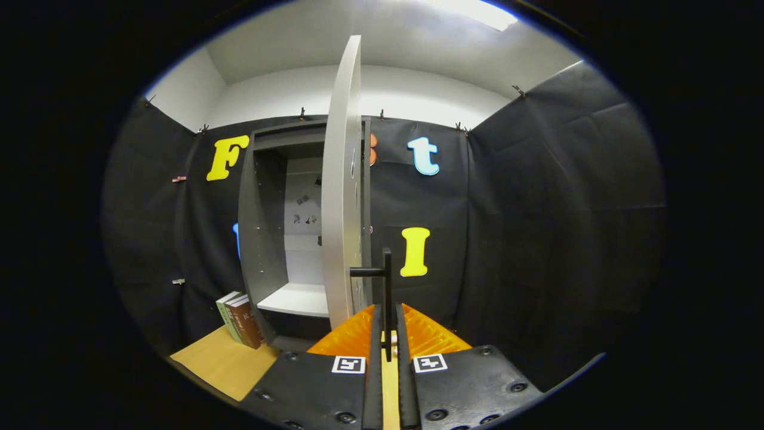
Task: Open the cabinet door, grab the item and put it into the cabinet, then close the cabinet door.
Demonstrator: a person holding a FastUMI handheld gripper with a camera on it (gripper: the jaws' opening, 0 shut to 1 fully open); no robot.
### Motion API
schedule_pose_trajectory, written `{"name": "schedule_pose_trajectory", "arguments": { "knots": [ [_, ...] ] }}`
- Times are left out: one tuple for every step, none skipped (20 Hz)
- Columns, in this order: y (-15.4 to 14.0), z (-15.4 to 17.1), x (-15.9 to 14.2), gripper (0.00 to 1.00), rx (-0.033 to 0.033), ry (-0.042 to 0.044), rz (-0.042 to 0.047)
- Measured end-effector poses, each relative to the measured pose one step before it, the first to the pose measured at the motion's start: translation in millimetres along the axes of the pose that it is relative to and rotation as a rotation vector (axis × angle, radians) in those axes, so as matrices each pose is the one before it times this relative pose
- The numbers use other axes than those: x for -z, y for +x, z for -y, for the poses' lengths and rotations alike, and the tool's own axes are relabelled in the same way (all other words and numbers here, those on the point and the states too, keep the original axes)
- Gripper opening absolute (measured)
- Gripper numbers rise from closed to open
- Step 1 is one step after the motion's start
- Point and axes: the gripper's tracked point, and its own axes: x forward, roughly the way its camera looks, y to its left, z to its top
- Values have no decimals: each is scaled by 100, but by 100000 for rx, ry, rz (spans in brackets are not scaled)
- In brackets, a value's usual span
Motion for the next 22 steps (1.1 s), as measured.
{"name": "schedule_pose_trajectory", "arguments": {
  "knots": [
    [-503, -413, -216, 15, 49, -566, 1058],
    [-581, -441, -383, 15, -209, 80, 1027],
    [-632, -525, -567, 15, -214, 467, 1295],
    [-683, -583, -844, 15, -538, 257, 1935],
    [-426, -774, -738, 15, -893, -181, 2263],
    [-456, -940, -614, 15, -1445, -533, 1729],
    [-140, -1041, -117, 15, -1779, -335, 1029],
    [-133, -1208, -80, 14, -2508, 233, -1],
    [60, -1379, 152, 14, -2464, 680, -861],
    [95, -1371, 438, 14, -2627, 818, -1447],
    [178, -1366, 666, 14, -3005, 568, -2021],
    [266, -1264, 821, 14, -2020, 36, -2225],
    [399, -1242, 889, 18, -3310, -767, -3124],
    [385, -1348, 938, 21, -2211, -677, -2215],
    [502, -1108, 892, 24, -2078, 51, -1669],
    [569, -1163, 792, 27, -1814, 565, -1518],
    [658, -762, 963, 31, -656, 628, -1725],
    [544, -604, 1157, 36, -498, 1247, -2757],
    [734, -759, 1470, 40, -494, 1560, -3560],
    [1070, -647, 1623, 45, 477, 1052, -3746],
    [760, -331, 1572, 48, 754, 610, -4086],
    [887, -302, 1786, 50, 906, 207, -4277]
  ]
}}
